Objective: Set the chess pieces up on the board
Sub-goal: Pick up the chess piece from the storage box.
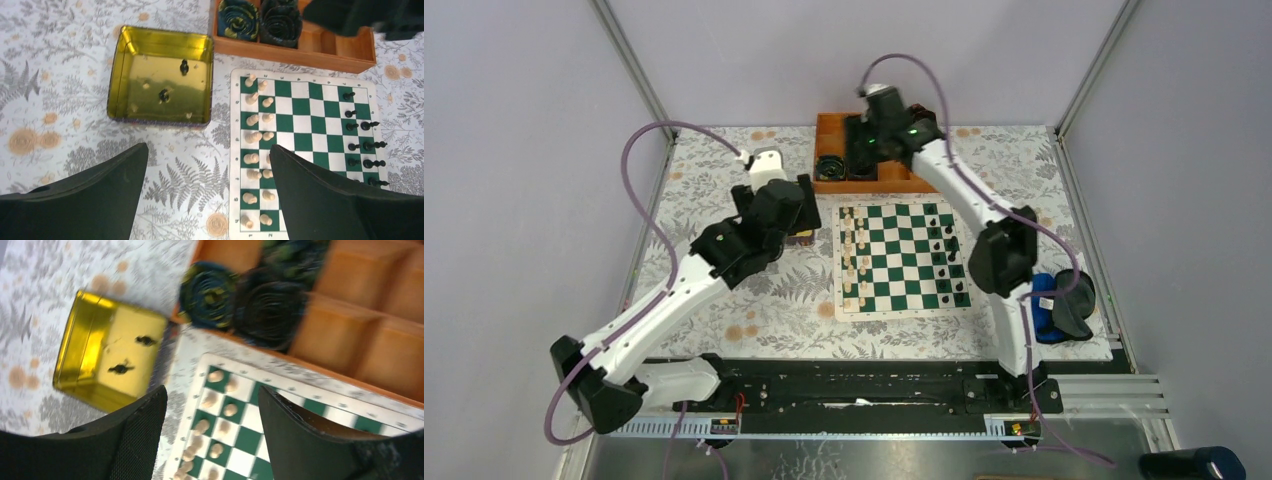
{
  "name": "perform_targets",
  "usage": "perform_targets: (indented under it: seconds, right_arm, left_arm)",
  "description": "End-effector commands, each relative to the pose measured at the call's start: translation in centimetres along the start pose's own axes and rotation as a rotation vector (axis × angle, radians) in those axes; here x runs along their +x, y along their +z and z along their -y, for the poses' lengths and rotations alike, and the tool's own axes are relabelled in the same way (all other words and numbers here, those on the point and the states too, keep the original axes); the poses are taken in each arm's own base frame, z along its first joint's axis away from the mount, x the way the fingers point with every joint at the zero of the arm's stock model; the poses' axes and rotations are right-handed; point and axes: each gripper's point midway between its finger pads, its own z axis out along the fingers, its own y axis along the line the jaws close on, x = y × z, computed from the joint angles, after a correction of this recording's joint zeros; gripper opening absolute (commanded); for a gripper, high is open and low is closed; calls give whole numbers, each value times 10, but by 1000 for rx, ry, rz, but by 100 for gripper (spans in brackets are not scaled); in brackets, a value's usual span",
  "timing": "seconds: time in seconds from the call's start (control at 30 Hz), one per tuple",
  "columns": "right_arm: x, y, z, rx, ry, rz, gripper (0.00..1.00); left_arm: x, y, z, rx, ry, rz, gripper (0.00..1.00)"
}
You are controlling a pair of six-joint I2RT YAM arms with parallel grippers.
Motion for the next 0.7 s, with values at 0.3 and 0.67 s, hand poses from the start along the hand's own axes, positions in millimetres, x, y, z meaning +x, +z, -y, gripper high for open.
perform_targets:
  seconds: [0.3,0.67]
  right_arm:
    - [89,40,-169,-304,-271,-147,74]
    - [119,73,-202,-386,-319,-141,75]
  left_arm:
    - [3,-40,-47,-37,-209,68,99]
    - [-1,-46,-49,-8,-288,110,99]
